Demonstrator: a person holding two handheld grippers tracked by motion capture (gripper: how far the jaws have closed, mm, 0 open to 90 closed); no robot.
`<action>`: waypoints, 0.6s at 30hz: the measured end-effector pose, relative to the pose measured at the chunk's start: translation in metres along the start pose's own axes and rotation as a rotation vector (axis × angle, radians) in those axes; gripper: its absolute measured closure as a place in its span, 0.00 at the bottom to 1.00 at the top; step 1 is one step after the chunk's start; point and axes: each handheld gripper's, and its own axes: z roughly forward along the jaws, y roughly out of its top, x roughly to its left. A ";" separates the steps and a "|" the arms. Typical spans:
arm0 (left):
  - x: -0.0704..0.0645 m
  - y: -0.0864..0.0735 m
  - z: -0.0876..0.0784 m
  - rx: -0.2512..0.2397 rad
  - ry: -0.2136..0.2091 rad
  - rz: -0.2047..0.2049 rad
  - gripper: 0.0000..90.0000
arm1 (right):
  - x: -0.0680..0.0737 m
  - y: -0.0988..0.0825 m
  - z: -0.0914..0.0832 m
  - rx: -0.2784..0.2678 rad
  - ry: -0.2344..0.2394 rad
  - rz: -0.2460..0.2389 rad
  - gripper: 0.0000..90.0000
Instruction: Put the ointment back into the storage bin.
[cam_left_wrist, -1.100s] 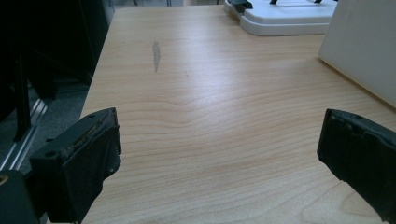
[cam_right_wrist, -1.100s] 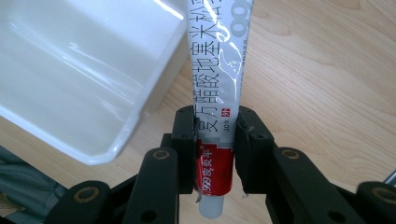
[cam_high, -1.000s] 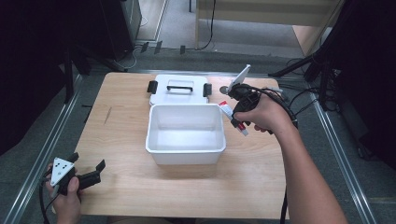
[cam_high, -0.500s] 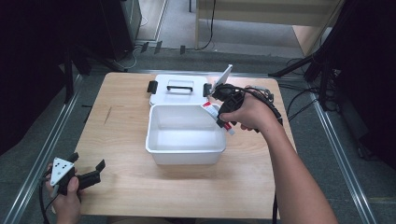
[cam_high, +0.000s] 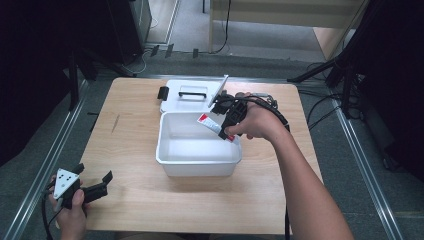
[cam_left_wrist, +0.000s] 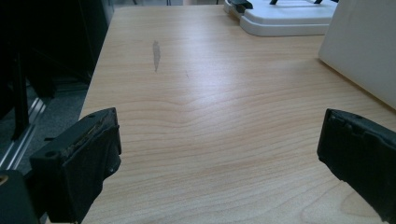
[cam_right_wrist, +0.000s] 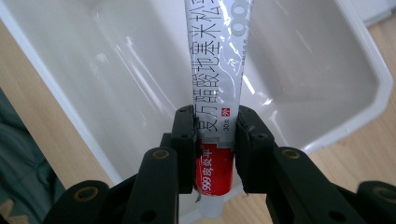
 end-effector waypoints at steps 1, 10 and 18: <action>0.000 0.000 0.000 0.000 0.000 0.000 0.00 | 0.001 0.000 0.001 -0.004 0.000 -0.024 0.81; 0.000 0.000 0.000 -0.001 -0.001 0.001 0.00 | 0.003 0.002 0.014 0.009 -0.011 -0.133 0.81; 0.000 0.000 0.000 0.000 -0.001 0.002 0.00 | 0.002 0.000 0.031 0.028 0.003 -0.145 0.81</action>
